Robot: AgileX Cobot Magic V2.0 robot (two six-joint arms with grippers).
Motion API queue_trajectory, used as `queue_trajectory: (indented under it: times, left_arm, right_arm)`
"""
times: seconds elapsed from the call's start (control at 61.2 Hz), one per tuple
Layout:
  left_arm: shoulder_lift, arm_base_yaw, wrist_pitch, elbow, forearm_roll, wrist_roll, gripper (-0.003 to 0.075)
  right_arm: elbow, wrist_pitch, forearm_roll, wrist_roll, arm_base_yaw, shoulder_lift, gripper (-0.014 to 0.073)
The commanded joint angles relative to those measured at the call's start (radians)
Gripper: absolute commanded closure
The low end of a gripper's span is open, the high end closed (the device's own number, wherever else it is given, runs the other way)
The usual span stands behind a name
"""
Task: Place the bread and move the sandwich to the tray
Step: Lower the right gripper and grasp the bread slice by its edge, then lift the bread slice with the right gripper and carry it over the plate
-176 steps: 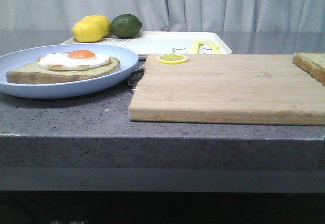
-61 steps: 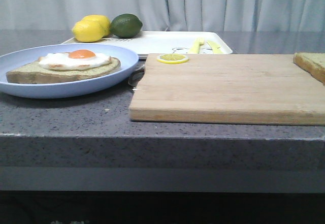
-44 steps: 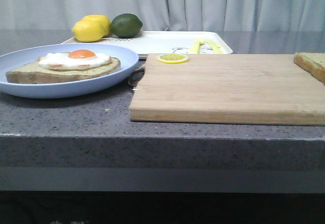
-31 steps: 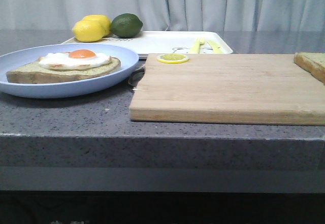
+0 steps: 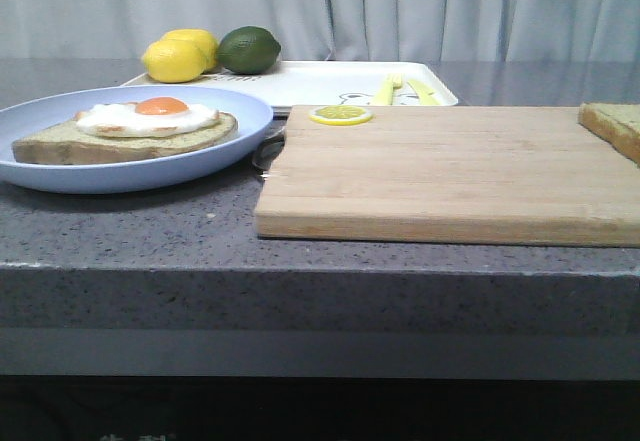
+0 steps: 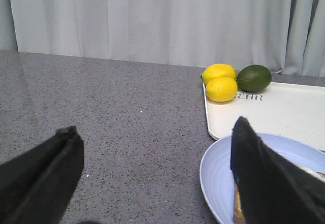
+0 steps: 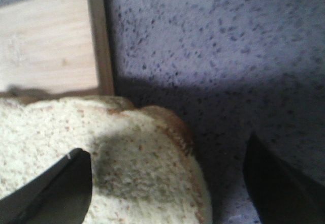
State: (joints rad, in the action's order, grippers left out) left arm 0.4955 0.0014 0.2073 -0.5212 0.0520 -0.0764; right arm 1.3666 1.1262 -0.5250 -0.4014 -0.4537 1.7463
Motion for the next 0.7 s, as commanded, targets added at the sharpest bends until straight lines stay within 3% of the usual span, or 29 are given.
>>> queue_trajectory:
  times: [0.0, 0.36, 0.458, 0.572, 0.686]
  left_arm:
    - [0.009, 0.001, -0.086, -0.035, 0.001, -0.002, 0.0153]
    - [0.009, 0.001, -0.086, -0.035, 0.001, -0.002, 0.0153]
    - [0.009, 0.001, -0.086, -0.035, 0.001, -0.002, 0.0153]
    - [0.009, 0.001, -0.086, -0.035, 0.001, -0.002, 0.0153]
    - [0.009, 0.001, -0.086, -0.035, 0.001, -0.002, 0.0153]
  right_arm:
    - [0.039, 0.052, -0.058, -0.05, -0.007, -0.028, -0.0022]
    - [0.044, 0.115, -0.061, -0.055, -0.001, -0.026, 0.0008]
    - [0.044, 0.122, -0.062, -0.042, -0.001, -0.026, 0.0166]
    - [0.044, 0.124, -0.062, -0.023, -0.001, -0.026, 0.0446]
    - [0.044, 0.13, -0.063, -0.013, -0.001, -0.026, 0.0589]
